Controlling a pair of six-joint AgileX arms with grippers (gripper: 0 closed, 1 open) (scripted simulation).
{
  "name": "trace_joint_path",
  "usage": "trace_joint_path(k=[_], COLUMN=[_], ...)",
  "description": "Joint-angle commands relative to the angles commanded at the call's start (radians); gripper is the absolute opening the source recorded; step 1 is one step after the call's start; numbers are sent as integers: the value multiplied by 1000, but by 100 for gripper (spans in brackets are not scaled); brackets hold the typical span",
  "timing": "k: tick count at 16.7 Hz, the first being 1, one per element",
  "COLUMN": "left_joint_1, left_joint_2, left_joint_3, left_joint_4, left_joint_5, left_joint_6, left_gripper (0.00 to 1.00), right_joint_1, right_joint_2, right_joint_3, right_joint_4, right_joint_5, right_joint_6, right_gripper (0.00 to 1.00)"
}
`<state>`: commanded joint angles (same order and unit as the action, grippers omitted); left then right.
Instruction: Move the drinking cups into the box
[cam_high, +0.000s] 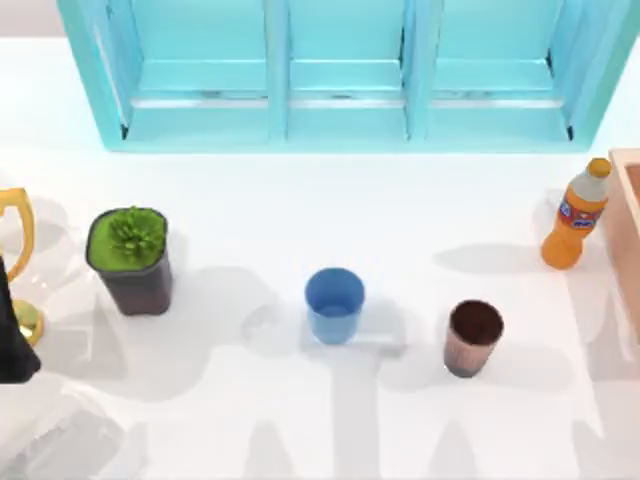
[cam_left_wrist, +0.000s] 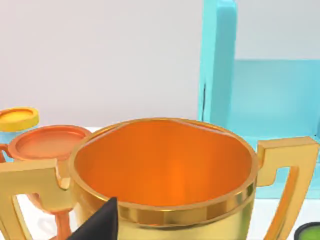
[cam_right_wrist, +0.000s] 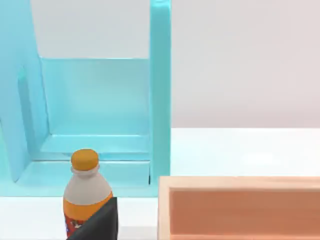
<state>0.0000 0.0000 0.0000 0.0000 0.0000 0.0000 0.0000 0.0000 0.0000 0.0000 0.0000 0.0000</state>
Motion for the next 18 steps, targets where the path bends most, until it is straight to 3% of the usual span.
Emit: trace_joint_path(k=[4, 8, 18], left_joint_1=[0, 0, 0], left_joint_2=[0, 0, 0], left_joint_3=[0, 0, 0], left_joint_4=[0, 0, 0], left_joint_5=[0, 0, 0], left_joint_6=[0, 0, 0], left_gripper=[100, 100, 100], right_joint_1=[25, 147, 486], right_joint_2=[30, 215, 1184], right_joint_3=[32, 217, 976], right_joint_4=[-25, -174, -860], right_joint_5=[1, 6, 16], right_joint_6=[21, 125, 446], right_gripper=[100, 100, 100])
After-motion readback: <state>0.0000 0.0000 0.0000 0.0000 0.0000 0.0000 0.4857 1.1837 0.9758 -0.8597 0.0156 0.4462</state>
